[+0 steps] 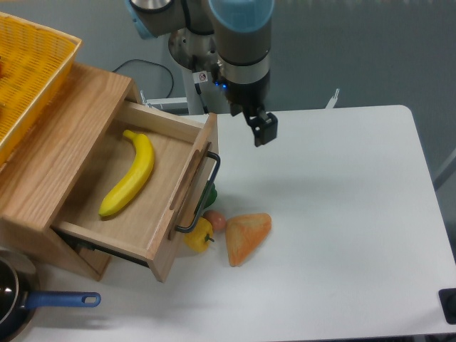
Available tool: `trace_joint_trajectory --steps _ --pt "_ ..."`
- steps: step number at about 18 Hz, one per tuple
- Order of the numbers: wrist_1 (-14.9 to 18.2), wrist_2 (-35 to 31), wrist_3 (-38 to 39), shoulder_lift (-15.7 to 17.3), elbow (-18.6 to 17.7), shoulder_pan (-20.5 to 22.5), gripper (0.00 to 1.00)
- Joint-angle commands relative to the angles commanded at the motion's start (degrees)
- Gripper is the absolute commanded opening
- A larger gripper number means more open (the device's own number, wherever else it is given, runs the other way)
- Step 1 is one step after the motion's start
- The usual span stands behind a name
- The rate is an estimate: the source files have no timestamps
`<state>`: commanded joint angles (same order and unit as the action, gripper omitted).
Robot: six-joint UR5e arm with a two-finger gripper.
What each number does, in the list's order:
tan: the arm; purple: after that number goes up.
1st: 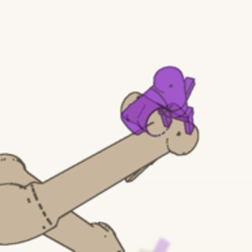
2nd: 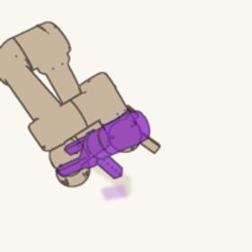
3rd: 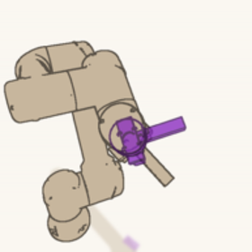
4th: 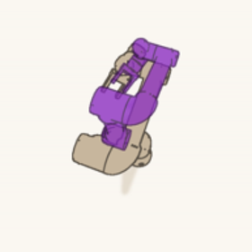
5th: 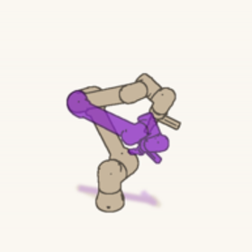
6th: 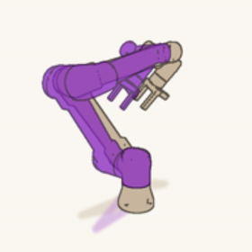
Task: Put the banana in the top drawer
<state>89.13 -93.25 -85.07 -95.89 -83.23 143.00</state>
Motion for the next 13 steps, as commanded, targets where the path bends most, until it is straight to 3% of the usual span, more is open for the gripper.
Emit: trace_joint_trajectory --steps 3,13 --pt "-1.1 0.1 0.2 -0.4 0.0 0.1 1.0" --pt "-4.9 1.1 0.4 -2.7 -0.2 -0.1 1.0"
